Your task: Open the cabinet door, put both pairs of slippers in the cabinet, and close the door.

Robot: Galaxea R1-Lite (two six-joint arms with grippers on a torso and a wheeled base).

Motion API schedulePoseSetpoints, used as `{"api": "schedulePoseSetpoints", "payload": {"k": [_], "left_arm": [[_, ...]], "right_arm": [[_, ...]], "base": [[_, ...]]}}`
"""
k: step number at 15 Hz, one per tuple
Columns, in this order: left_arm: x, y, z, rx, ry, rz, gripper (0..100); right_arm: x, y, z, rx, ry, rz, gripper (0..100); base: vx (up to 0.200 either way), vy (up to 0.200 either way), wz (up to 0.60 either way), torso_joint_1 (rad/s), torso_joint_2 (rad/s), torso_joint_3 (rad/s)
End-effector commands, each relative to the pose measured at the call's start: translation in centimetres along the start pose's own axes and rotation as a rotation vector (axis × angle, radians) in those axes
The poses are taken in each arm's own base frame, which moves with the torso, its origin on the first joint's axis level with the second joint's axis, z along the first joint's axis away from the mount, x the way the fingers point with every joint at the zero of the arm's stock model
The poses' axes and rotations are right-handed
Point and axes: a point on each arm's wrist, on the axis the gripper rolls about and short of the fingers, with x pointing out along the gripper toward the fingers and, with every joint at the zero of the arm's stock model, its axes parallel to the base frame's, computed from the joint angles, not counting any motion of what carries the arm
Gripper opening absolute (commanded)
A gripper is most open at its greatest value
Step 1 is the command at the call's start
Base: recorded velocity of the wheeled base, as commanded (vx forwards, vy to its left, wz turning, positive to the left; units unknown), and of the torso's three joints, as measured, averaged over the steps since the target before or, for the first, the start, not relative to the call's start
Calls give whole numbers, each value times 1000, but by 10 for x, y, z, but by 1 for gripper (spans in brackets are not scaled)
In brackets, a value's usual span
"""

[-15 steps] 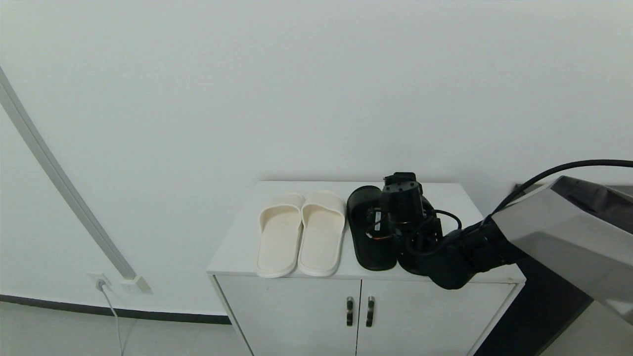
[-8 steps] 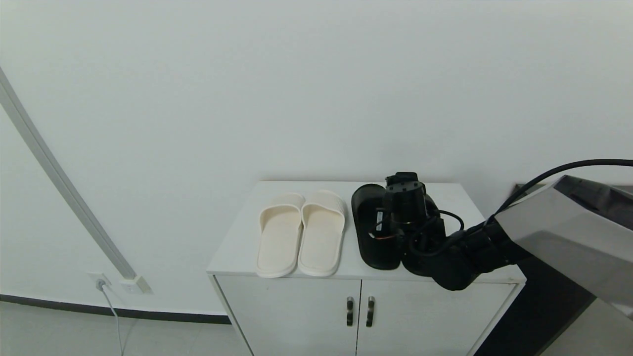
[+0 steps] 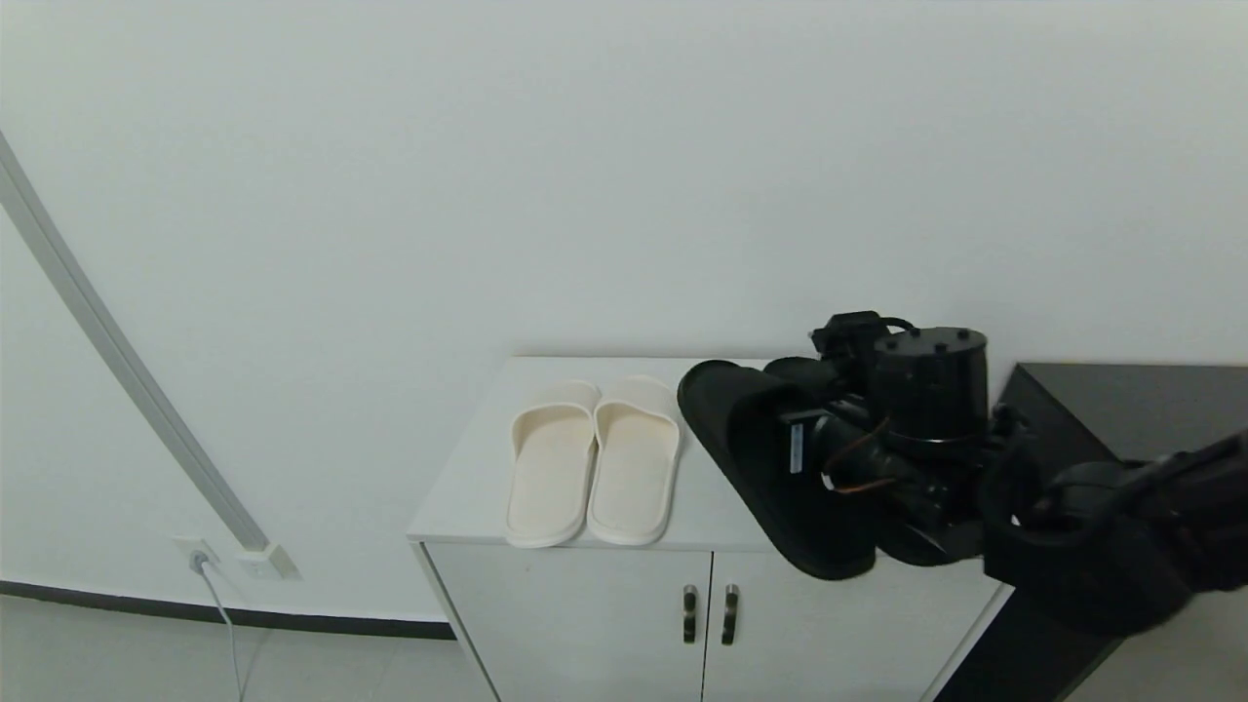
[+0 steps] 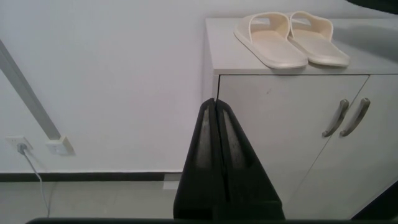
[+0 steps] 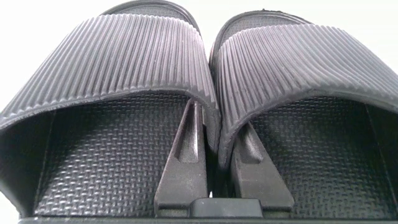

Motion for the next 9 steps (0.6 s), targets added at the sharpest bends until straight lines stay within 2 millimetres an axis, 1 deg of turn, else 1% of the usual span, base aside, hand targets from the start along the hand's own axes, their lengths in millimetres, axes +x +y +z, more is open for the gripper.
{"api": "schedulePoseSetpoints", "payload": {"k": [1,2,3,4,5,9], "left_arm": [[0,0,0,1,0,1,0],[0,0,0,1,0,1,0],[0,0,0,1,0,1,0],[0,0,0,1,0,1,0],[0,0,0,1,0,1,0],[0,0,0,1,0,1,0]], "right_arm": [[-73,-1,8,-17,-15,186,0],[-87,0,7,-30,-16,235,0],[-97,0,7,-47,-17,272,0],[-101,0,6,-56,-8,284,0],[-104,1,4,-62,6,293,0],[-102,3,0,-67,31,301,0]], "base": [[0,0,0,0,0,0],[0,0,0,0,0,0],[0,0,0,0,0,0],[0,0,0,0,0,0],[0,0,0,0,0,0],[0,0,0,0,0,0]]}}
